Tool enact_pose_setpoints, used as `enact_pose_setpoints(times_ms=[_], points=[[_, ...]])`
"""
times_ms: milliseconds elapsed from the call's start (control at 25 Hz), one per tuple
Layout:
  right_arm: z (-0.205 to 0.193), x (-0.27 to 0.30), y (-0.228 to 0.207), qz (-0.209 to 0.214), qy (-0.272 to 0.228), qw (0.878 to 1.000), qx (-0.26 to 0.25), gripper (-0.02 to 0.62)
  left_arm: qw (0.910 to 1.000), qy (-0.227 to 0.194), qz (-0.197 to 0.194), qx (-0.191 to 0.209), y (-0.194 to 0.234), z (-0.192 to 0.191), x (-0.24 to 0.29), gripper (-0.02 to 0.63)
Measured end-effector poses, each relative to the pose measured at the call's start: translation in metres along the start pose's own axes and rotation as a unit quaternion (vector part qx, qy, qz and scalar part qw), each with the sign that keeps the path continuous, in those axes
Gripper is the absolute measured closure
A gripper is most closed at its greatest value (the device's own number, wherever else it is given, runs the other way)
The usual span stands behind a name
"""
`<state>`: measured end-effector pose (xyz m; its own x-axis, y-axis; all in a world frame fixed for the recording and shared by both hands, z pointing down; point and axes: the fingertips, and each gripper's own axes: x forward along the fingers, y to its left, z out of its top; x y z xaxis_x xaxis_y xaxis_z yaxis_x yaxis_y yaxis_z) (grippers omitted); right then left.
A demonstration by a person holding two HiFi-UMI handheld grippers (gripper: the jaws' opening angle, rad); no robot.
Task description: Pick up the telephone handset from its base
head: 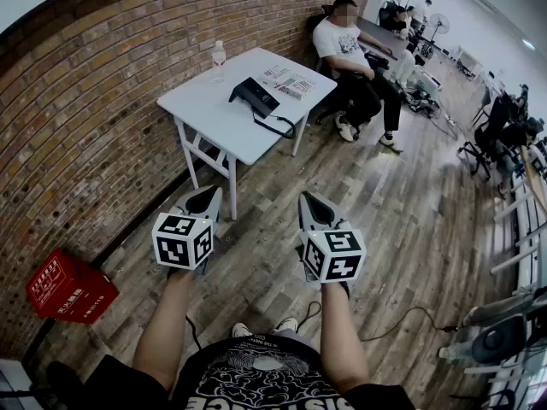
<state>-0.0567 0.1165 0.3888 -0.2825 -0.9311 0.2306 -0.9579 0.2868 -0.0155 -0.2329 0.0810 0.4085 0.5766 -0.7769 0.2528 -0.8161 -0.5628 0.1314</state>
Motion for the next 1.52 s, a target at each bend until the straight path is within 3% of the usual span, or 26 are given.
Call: enact_pose_setpoints(times_ms=[680, 1000, 1520], points=[[-0.003, 0.008, -0.009, 0.000, 0.003, 1.000, -0.003, 0.596, 0.9981, -0.015, -0.039, -0.045, -0.002, 0.005, 0.029, 0.595], [-0.001, 0.044, -0.048, 0.009, -0.001, 1.000, 0.006, 0.596, 0.9969, -0.006, -0.041, -0.066, 0.004, 0.007, 0.085, 0.568], [0.018, 0.149, -0.138, 0.059, 0.007, 0.998, 0.013, 0.595, 0.9952, 0.000, -0.007, -0.098, 0.024, 0.032, 0.207, 0.506]])
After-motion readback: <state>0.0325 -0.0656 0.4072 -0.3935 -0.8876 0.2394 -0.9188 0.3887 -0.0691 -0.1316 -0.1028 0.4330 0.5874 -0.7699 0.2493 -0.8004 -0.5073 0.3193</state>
